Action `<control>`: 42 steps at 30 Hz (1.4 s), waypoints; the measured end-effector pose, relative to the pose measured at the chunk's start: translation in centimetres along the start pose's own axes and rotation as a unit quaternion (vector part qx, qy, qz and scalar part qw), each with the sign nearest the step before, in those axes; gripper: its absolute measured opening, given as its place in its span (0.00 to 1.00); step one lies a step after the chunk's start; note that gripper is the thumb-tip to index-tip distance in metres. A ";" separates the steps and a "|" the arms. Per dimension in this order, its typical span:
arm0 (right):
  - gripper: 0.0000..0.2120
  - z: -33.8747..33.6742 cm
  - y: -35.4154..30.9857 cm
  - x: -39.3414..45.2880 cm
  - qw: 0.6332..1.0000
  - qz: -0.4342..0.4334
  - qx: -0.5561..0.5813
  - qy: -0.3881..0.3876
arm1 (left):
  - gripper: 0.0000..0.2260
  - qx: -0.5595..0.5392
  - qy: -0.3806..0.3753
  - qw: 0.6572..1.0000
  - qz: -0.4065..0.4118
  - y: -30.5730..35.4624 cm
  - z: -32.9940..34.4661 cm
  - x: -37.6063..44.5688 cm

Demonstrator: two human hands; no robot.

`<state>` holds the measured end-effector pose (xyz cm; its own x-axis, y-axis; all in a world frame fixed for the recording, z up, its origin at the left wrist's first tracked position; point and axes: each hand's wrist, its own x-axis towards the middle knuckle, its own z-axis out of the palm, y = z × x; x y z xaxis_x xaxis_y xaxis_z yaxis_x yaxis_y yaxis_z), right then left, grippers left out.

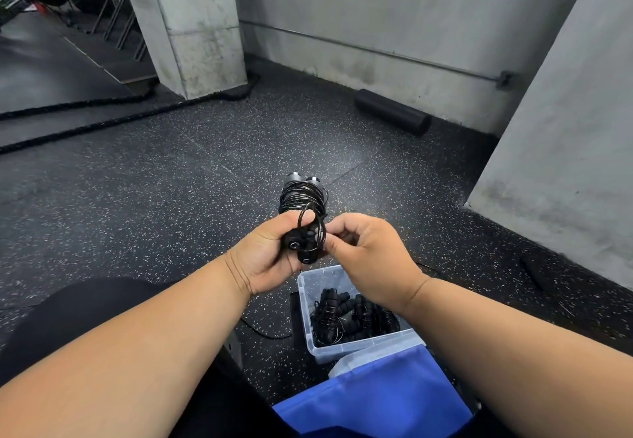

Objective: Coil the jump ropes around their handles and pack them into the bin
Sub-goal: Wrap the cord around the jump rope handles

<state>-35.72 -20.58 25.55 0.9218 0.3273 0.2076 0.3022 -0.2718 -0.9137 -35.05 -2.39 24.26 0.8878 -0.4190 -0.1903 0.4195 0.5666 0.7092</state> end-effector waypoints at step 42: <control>0.18 -2.8 -3.7 0.5 0.992 -0.068 0.035 -0.096 | 0.19 0.150 -0.136 0.977 -0.066 0.7 -1.3 -0.7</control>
<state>-35.65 -21.96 30.01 0.8088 0.5245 0.2659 0.3966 -0.1527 -0.9052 -35.17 -0.80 24.02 0.7292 -0.6707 -0.1359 0.4174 0.2786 0.8650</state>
